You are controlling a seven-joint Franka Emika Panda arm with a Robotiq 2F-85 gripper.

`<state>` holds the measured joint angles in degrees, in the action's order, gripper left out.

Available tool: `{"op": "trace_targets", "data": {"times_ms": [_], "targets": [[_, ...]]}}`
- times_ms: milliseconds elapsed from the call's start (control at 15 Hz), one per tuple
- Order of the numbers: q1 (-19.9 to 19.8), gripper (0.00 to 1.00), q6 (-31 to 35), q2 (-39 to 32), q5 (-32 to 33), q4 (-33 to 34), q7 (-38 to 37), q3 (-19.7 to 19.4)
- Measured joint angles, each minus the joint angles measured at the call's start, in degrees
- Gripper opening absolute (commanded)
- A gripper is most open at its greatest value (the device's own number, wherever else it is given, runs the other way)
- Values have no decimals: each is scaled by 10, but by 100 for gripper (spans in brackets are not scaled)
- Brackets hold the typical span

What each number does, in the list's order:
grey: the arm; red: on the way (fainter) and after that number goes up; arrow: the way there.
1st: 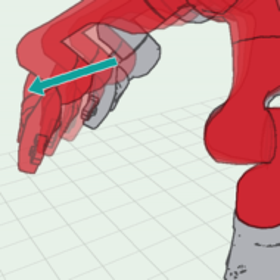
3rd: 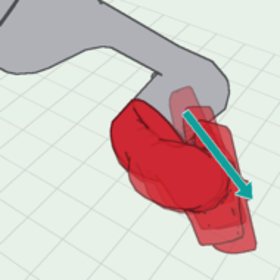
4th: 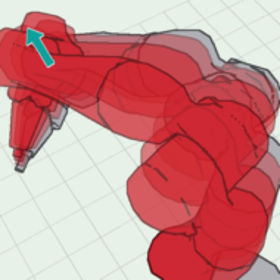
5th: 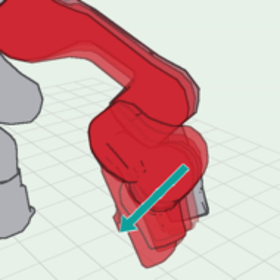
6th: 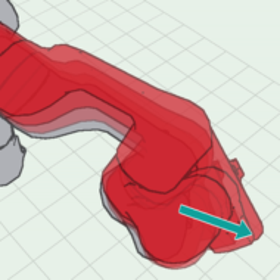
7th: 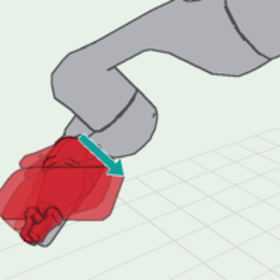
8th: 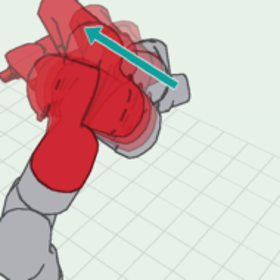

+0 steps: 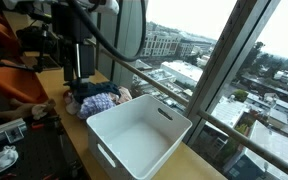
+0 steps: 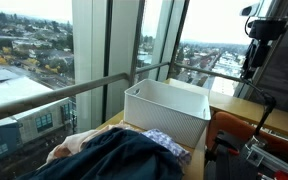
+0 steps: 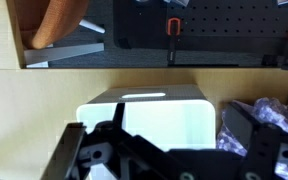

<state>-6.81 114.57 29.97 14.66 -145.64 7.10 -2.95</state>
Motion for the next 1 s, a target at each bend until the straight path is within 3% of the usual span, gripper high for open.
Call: {"op": "trace_targets", "data": {"times_ms": [733, 1000], "targets": [[1, 100, 0, -1, 0, 1, 0, 0], [35, 100, 22, -42, -2, 40, 10, 7]]}}
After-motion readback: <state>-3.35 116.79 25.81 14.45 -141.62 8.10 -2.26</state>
